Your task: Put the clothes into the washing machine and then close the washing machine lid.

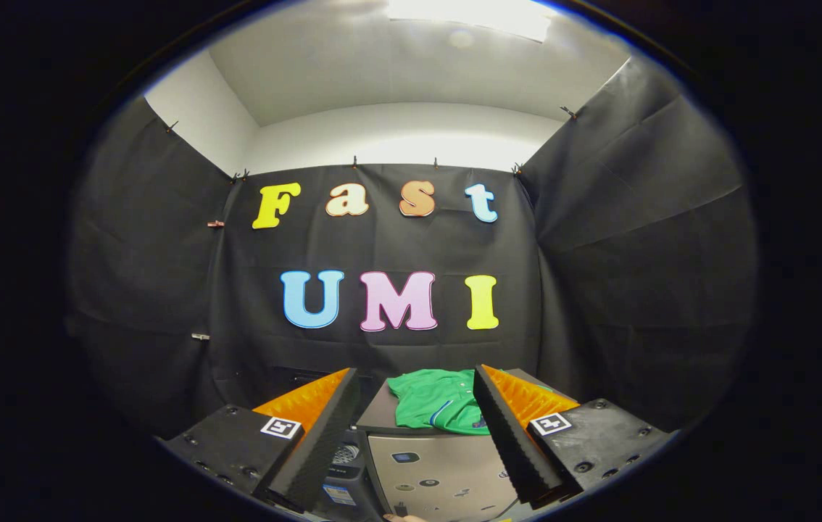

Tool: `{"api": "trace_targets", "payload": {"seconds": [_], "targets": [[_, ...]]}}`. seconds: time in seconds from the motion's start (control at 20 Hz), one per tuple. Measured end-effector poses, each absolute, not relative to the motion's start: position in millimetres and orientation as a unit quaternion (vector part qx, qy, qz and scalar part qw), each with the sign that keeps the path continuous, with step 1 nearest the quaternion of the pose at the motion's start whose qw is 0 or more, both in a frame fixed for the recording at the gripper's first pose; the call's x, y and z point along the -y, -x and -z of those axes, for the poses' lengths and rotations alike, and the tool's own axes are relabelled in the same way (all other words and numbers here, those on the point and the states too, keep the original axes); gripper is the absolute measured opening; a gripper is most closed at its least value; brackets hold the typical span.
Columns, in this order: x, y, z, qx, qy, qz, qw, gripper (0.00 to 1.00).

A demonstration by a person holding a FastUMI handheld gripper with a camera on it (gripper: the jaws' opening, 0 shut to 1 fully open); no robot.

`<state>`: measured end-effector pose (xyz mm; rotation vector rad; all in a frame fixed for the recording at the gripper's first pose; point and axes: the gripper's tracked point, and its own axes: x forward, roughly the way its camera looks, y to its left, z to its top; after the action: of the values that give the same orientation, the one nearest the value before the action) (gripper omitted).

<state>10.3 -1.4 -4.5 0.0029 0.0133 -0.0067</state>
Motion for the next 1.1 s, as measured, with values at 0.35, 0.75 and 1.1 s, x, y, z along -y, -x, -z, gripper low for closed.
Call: {"api": "trace_targets", "payload": {"seconds": [0.35,0.75,1.1], "targets": [[5.1,-13.9,5.7,-0.008,0.002,0.008,1.0,0.99],[9.5,-41.4,7.3,-0.019,0.022,0.023,0.999,0.99],[15.0,-99.8,-1.0,-0.033,0.022,0.014,0.999,0.99]]}}
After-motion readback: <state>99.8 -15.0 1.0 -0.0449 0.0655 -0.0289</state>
